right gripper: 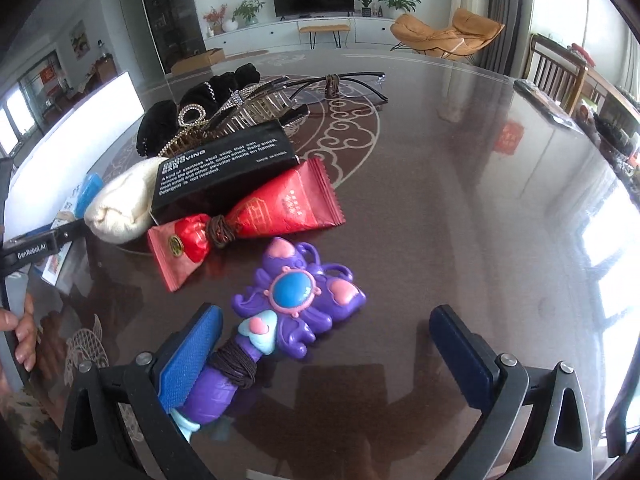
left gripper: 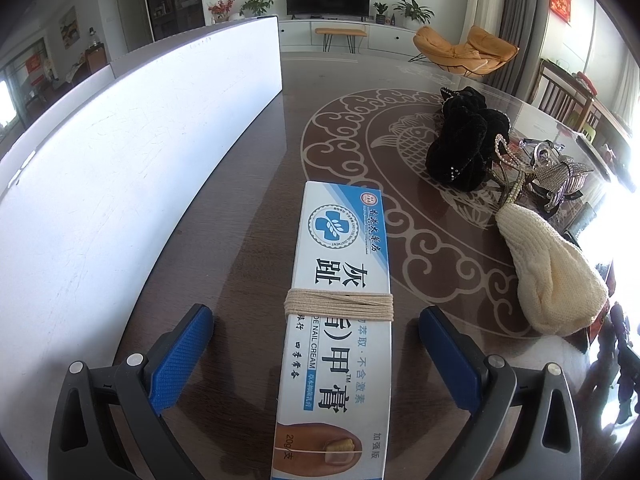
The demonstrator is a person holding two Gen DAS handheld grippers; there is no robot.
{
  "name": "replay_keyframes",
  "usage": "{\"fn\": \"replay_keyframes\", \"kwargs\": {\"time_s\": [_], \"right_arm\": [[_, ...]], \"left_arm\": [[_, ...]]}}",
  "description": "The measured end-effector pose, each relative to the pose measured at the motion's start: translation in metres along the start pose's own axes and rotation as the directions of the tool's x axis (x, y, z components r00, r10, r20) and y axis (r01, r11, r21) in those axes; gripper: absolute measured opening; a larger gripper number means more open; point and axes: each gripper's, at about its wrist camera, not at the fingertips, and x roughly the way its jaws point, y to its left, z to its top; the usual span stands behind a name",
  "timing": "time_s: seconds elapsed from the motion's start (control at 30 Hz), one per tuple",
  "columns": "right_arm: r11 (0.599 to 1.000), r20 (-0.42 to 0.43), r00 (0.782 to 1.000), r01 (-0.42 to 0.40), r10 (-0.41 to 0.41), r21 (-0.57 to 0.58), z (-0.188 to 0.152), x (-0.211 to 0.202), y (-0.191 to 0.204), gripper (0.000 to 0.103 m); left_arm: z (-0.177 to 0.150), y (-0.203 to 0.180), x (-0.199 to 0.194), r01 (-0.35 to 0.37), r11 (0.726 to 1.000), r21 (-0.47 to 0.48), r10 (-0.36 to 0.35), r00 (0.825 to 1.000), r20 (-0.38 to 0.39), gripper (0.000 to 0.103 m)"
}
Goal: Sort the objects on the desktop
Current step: 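Close the right tool on the purple butterfly toy while the left tool holds the box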
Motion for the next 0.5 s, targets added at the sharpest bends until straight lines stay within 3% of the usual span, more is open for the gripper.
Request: {"fn": "replay_keyframes", "kwargs": {"time_s": [0.13,0.27,0.33,0.5], "right_arm": [[0.999,0.035,0.998,0.043,-0.043,0.007,-0.015,-0.024,-0.019,0.103],[0.998,0.018,0.999,-0.033,0.032,0.055,-0.020,-0.035,-0.025,0.103],[0.997,-0.009,0.998,-0.065,0.065,0.032,-0.017,-0.032,-0.017,0.103],[0.998,-0.126,0.991,-0.042,0.036,-0.043,-0.012,-0.005,-0.014,0.103]], "left_arm": [[0.001,0.001,0.000,0.000,1.000,-0.001,0.000,1.000,0.000,0.103],[0.001,0.001,0.000,0.001,1.000,-0.001,-0.001,1.000,0.000,0.103],[0.000,0.001,0.000,0.001,1.000,-0.001,-0.001,1.000,0.000,0.103],[0.002,0.001,0.000,0.037,0.998,0.058,-0.035,0.999,-0.029,0.103]]}}
